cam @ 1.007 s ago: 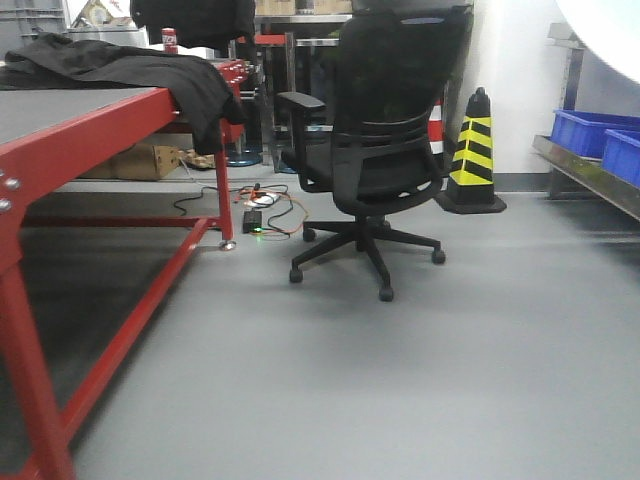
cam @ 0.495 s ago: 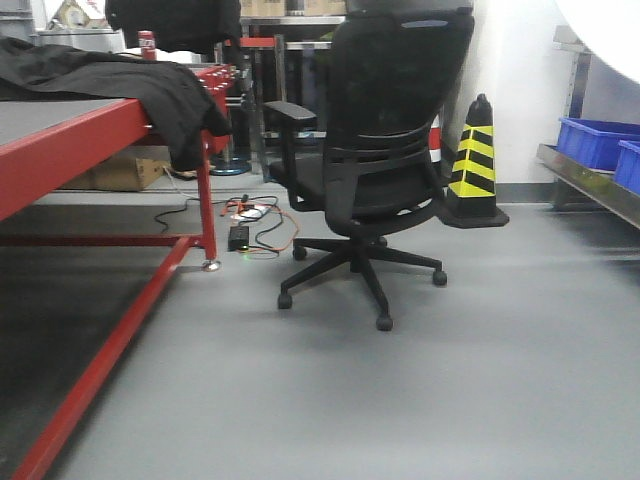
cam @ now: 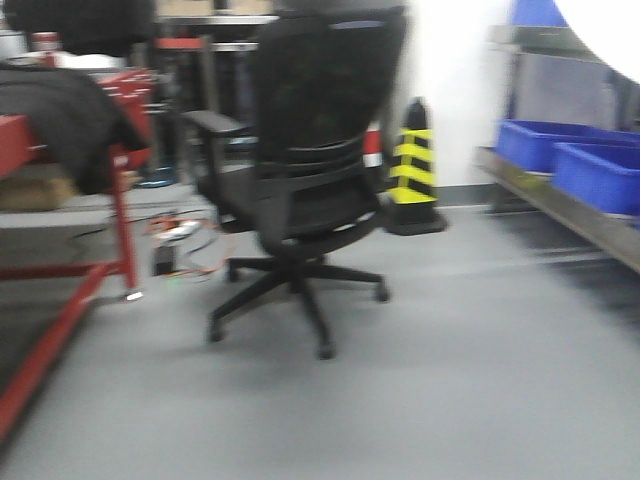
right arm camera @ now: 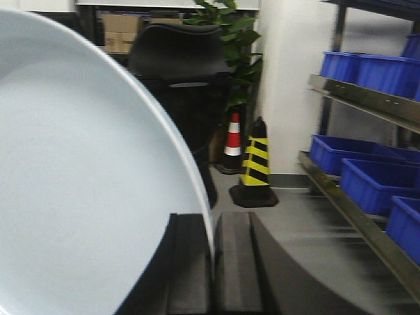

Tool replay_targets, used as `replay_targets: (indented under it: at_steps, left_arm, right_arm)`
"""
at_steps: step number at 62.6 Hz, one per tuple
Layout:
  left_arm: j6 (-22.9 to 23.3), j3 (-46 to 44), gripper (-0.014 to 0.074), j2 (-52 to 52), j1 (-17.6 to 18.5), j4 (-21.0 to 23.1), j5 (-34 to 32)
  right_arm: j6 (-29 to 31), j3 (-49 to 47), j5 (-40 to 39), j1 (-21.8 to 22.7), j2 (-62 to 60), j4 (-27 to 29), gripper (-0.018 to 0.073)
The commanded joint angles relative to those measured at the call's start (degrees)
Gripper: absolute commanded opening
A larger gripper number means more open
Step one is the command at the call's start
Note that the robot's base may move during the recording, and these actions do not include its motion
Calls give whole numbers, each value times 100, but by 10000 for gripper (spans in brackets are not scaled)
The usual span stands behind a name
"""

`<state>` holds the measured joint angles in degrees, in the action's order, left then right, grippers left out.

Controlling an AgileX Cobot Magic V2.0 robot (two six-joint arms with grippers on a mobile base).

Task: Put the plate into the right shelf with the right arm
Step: 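Drive the base past the chair toward the shelf of blue bins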

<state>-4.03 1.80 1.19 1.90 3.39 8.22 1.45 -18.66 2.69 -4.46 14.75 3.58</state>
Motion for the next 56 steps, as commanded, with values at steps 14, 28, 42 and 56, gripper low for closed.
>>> replay_targets:
  at_steps: [14, 28, 42, 56]
  left_arm:
    - [-16, 48, -47, 9, 35, 24, -484]
    - [-16, 48, -47, 9, 35, 24, -484]
    - [-16, 48, -47, 9, 35, 24, -484]
    - [-16, 48, -47, 9, 35, 24, -484]
  right_arm:
    - [10, -161, -530, 27, 34, 30, 54]
    - [10, -161, -530, 27, 34, 30, 54]
    - [10, -161, -530, 27, 34, 30, 54]
    - [10, -161, -530, 27, 34, 30, 54]
